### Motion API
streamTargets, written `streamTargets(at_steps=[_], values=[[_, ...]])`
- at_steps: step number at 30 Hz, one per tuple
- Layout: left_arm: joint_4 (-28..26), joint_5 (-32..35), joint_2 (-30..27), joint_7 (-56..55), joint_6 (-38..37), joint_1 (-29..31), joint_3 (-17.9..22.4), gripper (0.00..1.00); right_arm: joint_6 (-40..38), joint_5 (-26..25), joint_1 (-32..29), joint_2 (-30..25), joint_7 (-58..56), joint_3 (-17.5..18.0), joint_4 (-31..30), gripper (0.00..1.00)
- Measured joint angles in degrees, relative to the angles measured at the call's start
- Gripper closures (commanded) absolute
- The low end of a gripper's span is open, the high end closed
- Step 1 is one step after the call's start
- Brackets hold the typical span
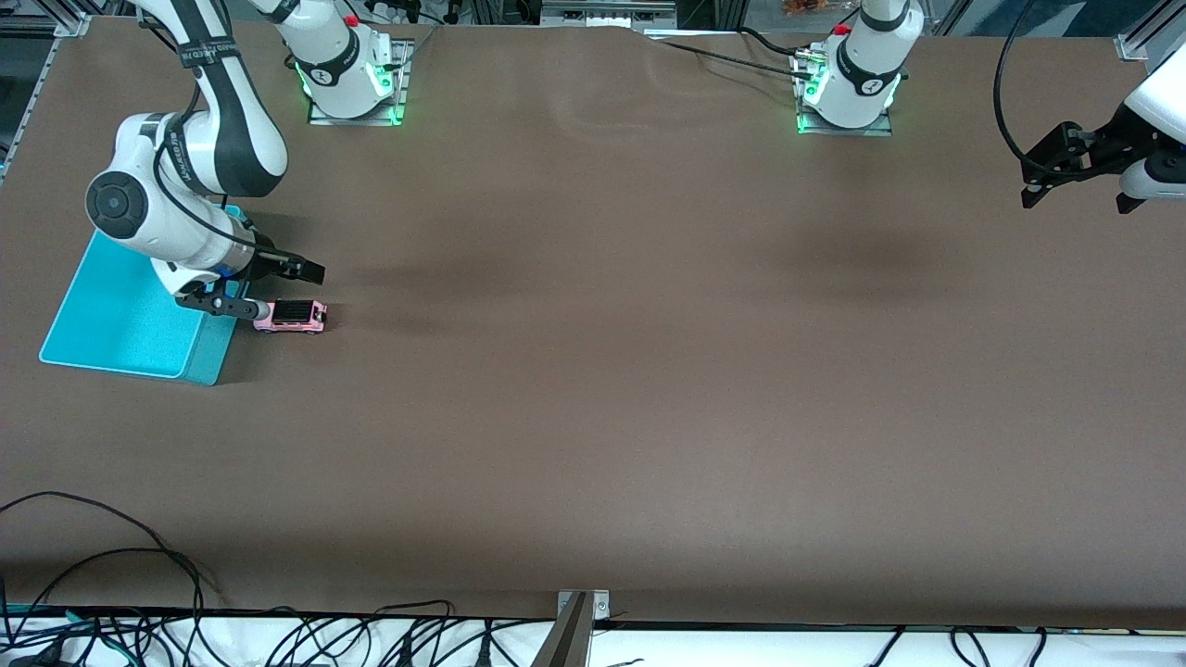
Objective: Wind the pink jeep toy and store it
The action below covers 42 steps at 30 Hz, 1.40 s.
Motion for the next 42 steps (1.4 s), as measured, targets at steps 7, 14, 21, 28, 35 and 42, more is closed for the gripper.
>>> streamTargets(at_steps=[7,14,21,28,35,42], values=[[0.0,0.0,0.0,0.0,0.0,0.0,0.0,0.0,2.9,0.0,0.0,1.6,16.9,-1.2,-1.5,0.0],[0.0,0.0,0.0,0.0,0.0,0.4,0.1,0.0,3.4,0.0,-0.1,1.7,22.0,-4.8,-1.5,0.0],[0.0,0.0,0.2,0.0,0.0,1.0,0.2,0.0,6.0,0.0,-0.4,2.7,29.6,-6.3,-1.9,0.0],[0.0,-0.1,0.2,0.0,0.0,1.1,0.2,0.0,10.6,0.0,-0.2,5.0,38.8,-6.2,-2.1,0.0],[0.0,-0.1,0.2,0.0,0.0,1.1,0.2,0.0,14.2,0.0,-0.2,6.8,45.2,-6.2,-2.1,0.0],[-0.1,-0.2,0.2,0.0,0.0,1.1,0.1,0.0,15.4,0.0,-0.2,7.4,47.1,-6.2,-2.1,0.0]])
